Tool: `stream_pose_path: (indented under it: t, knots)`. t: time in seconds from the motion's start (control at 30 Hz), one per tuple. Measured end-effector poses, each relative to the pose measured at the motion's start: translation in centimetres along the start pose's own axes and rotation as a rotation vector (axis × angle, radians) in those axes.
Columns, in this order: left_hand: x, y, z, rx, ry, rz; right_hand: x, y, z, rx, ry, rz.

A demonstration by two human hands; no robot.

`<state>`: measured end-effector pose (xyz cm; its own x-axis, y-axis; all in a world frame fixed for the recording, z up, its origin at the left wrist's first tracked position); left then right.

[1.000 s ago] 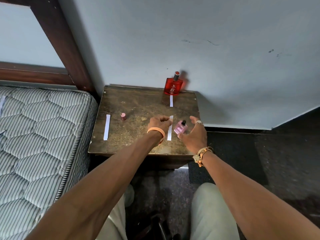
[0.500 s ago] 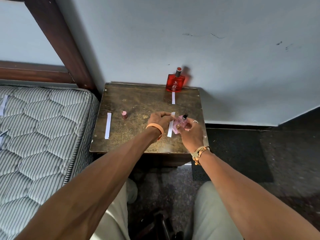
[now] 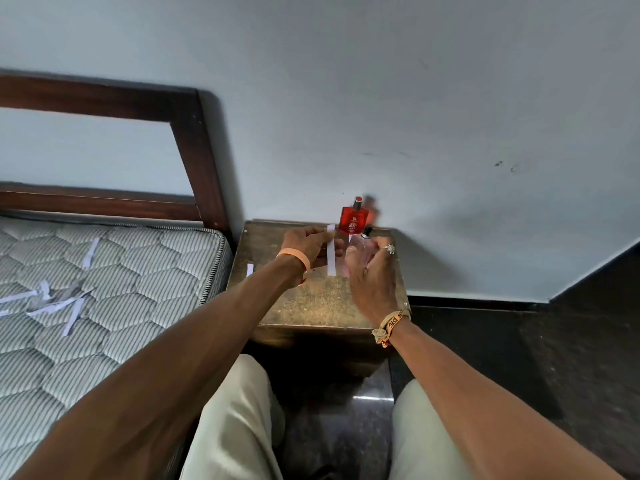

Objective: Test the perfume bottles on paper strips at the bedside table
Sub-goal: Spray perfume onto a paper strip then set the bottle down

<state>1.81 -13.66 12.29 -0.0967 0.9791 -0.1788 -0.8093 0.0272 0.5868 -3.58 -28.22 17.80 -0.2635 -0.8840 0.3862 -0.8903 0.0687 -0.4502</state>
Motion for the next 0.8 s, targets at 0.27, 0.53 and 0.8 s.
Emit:
stream_pose_path:
  t: [0.27,0.53,0.8]
  knots:
    - [2.1,6.3,4.4,-0.199,0.041,0.051,0.5,2.4,-9.0,0.298,0.0,-0.134]
    - [4.0,9.6,5.4,-0.181,0.104,0.071,0.5,3.8,-12.1,0.411,0.437,-0.313]
    - [3.8,10.7,5.2,-0.114,0.118,0.09,0.6,3.1,-13.8,0.459,0.529,-0.289]
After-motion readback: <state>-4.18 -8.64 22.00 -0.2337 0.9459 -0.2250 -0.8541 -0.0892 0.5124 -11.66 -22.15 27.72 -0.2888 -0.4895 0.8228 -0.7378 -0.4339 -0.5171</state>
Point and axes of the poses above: each hand's wrist, its own y-axis away from the middle knuckle, its own x-axis out of the back of the hand, z = x × y, the point moved 10 cm from there along -y, towards the middle knuckle, and after that the axes turned 14 degrees about x, right-handed, at the moved point
